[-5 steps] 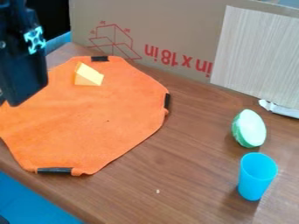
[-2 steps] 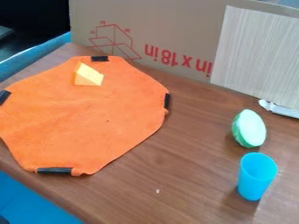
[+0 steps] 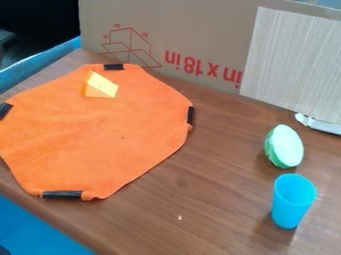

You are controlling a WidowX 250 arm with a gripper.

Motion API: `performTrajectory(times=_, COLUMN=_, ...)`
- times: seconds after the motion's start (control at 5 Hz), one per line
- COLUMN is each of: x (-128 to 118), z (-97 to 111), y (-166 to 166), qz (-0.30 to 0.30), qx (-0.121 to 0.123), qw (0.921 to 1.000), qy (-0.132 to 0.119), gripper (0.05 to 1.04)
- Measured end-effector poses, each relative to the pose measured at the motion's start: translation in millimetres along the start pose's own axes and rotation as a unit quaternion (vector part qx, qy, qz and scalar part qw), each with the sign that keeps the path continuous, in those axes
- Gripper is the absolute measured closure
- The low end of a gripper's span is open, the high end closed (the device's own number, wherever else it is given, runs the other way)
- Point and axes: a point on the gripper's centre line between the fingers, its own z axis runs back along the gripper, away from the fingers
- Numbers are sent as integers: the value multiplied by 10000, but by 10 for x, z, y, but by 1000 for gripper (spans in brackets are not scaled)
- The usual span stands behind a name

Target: Fold the cloth from bottom right to top left

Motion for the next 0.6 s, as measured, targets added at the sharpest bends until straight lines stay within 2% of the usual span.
performTrajectory(times=0.2, x=67, z=-243, y=130, qz=-1177, qx=493, qw=9918, qy=118, gripper=82)
performTrajectory(times=0.4, x=123, z=-428, y=190, qz=-1213, qx=871, qw=9885, qy=-236, gripper=82)
performTrajectory(times=0.6, x=214, z=-645, y=249, qz=-651, qx=1025, qw=9913, qy=-506, gripper=82)
